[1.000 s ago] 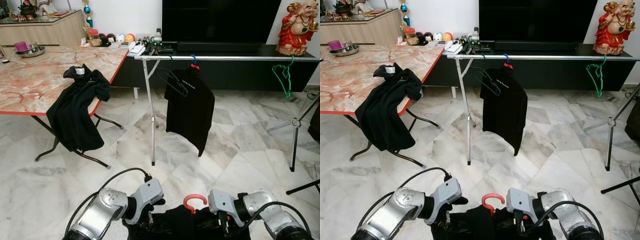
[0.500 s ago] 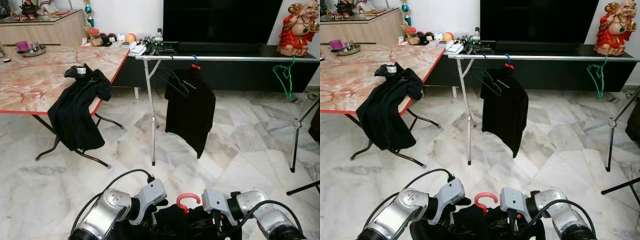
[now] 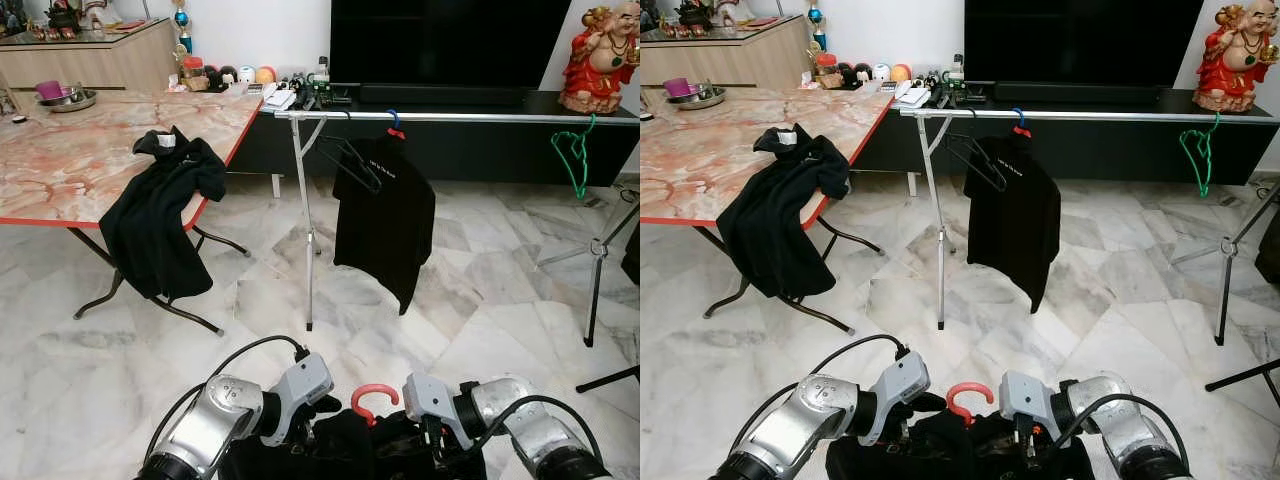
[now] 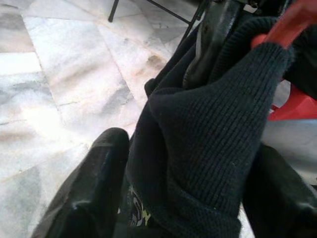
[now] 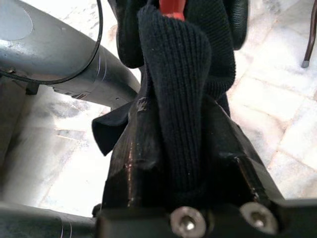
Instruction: Hang hanger
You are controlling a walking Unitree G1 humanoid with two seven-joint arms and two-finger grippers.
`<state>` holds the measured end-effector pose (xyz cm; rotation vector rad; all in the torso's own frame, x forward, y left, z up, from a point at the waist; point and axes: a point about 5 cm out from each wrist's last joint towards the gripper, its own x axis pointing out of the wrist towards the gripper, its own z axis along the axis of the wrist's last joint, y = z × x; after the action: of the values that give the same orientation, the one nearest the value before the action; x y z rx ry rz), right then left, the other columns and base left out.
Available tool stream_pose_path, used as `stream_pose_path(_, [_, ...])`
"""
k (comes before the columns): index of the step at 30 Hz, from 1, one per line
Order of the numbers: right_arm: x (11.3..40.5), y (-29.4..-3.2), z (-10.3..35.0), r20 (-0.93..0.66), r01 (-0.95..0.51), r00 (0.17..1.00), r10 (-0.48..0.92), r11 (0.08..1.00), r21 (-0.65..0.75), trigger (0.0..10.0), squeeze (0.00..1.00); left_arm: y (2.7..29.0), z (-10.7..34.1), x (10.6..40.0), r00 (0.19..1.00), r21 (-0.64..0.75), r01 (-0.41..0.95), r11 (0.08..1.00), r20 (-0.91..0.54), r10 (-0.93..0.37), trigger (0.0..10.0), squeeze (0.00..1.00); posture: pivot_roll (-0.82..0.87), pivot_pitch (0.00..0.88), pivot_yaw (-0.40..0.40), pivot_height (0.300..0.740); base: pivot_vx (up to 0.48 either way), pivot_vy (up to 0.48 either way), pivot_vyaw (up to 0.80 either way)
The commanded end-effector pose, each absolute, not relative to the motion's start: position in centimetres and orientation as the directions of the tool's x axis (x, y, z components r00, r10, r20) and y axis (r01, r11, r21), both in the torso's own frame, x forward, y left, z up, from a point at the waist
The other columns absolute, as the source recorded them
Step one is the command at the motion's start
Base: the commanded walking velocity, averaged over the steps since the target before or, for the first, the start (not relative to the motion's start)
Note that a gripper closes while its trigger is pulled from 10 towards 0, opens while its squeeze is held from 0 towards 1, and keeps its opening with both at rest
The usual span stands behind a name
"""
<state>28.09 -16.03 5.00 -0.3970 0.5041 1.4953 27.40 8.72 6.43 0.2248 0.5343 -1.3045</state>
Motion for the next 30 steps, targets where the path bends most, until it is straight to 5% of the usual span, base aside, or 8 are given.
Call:
stream_pose_path(1, [29.9,-15.3,7.6,-0.452,-0.996,0.086,0.888,0.076,-0.04,0.0,0.0,8.7,6.1,27.2,0.133,-0.16,0.956,0.245,-0.508,-0.851,0.0,0.0,0.08,0.026,-0.009,0.74,0.0,0.0,0.0])
stream_pose_path(27, [31.5,-15.6,9.3,-0.389,-0.98,0.196,0.9,0.192,-0.049,0.0,0.0,8.8,6.2,27.2,0.115,-0.172,0.957,0.233,-0.512,-0.851,0.0,0.0,0.07,0.036,-0.006,0.74,0.0,0.0,0.0])
stream_pose_path(28, [31.6,-15.7,9.4,-0.389,-0.977,0.21,0.897,0.206,-0.053,2.1,0.0,8.8,6.2,27.2,0.115,-0.172,0.957,0.233,-0.512,-0.851,0.0,0.0,0.07,0.036,-0.006,0.74,0.0,0.0,0.0])
stream_pose_path(29, [31.6,-15.7,9.4,-0.39,-0.977,0.213,0.896,0.208,-0.053,2.1,0.0,8.8,6.2,27.2,0.116,-0.172,0.957,0.233,-0.511,-0.851,0.0,0.0,0.07,0.036,-0.006,0.74,0.0,0.0,0.0])
stream_pose_path(30, [31.7,-15.7,9.4,-0.39,-0.975,0.221,0.894,0.215,-0.059,10.0,0.0,8.8,6.2,27.2,0.116,-0.172,0.957,0.234,-0.511,-0.852,0.0,0.0,0.07,0.036,-0.006,0.74,0.0,0.0,0.0])
